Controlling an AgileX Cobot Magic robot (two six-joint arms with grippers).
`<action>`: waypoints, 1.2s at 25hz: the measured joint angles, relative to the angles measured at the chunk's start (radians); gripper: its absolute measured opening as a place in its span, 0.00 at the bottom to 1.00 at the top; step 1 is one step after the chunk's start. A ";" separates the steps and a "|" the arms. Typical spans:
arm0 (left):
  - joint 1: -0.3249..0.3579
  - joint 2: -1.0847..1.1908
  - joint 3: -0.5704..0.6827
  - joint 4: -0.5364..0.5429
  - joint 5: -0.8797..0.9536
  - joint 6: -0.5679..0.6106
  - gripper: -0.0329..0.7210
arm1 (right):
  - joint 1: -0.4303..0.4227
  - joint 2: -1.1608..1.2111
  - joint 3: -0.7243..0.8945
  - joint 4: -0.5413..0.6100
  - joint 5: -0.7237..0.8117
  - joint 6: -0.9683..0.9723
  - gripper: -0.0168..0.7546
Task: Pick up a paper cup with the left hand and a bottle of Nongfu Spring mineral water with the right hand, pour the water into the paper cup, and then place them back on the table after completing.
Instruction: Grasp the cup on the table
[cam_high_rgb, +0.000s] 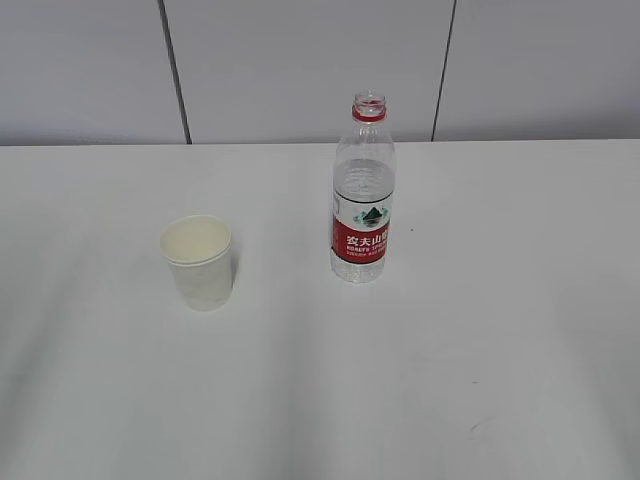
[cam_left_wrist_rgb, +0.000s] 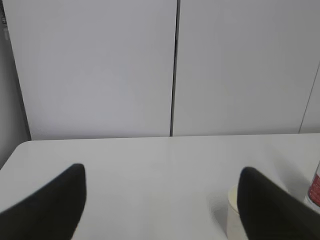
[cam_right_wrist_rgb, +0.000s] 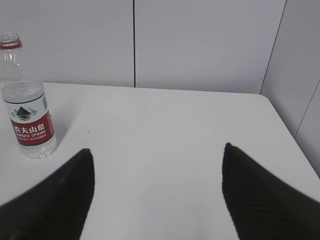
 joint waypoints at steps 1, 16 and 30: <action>0.000 0.028 0.001 0.000 -0.020 0.000 0.79 | 0.000 0.000 0.002 0.002 0.000 0.000 0.78; 0.000 0.341 0.002 0.022 -0.268 0.000 0.76 | 0.000 0.142 0.006 0.019 -0.118 -0.033 0.78; -0.186 0.638 0.005 0.021 -0.431 0.000 0.73 | 0.002 0.284 0.006 0.056 -0.225 -0.129 0.78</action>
